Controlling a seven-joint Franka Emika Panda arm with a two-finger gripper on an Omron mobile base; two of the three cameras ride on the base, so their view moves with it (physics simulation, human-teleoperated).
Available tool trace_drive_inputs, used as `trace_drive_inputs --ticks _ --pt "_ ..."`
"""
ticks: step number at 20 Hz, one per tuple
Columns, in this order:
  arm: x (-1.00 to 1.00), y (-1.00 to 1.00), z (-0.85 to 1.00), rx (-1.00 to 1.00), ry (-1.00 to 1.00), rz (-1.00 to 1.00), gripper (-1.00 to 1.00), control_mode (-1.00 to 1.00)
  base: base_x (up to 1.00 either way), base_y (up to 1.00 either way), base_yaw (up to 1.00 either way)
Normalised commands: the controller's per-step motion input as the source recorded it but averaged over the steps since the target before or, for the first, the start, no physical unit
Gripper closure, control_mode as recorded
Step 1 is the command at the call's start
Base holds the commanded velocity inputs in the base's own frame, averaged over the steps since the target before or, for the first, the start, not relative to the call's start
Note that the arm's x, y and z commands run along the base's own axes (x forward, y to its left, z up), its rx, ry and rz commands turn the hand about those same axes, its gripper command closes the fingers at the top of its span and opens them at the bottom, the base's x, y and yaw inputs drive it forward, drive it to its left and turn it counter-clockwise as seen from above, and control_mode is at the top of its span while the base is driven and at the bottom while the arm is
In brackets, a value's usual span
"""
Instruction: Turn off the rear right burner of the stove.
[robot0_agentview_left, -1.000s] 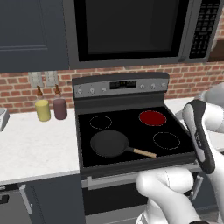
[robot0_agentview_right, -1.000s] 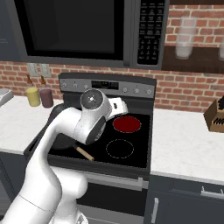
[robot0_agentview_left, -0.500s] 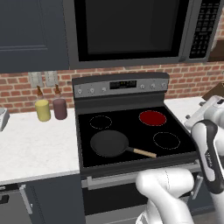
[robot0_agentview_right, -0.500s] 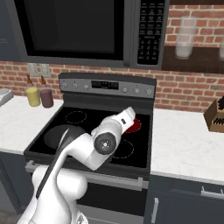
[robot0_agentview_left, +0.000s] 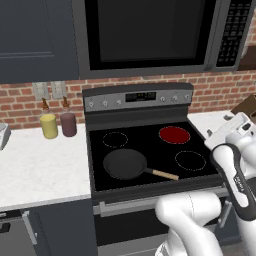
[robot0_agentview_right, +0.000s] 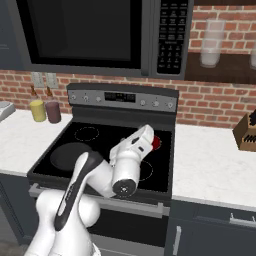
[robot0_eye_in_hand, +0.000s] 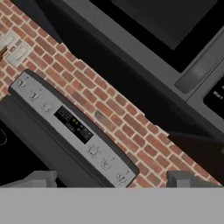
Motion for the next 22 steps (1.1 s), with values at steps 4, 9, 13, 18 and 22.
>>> trace_drive_inputs --ticks 4,9,13,18,22 --pt "0.53 -0.09 0.01 0.00 -0.01 0.04 -1.00 -1.00 0.00 0.00 0.00" --pt "0.49 -0.04 0.00 0.00 0.00 0.02 -1.00 -1.00 0.00 0.00 0.00" --pt "0.48 -0.11 0.00 0.00 0.00 0.01 -1.00 -1.00 0.00 0.00 0.00" --pt "0.52 -0.12 0.00 0.00 0.00 0.00 -1.00 -1.00 0.00 0.00 0.00" --pt "0.53 -0.01 0.00 0.00 0.00 0.00 -1.00 -1.00 0.00 0.00 0.00"
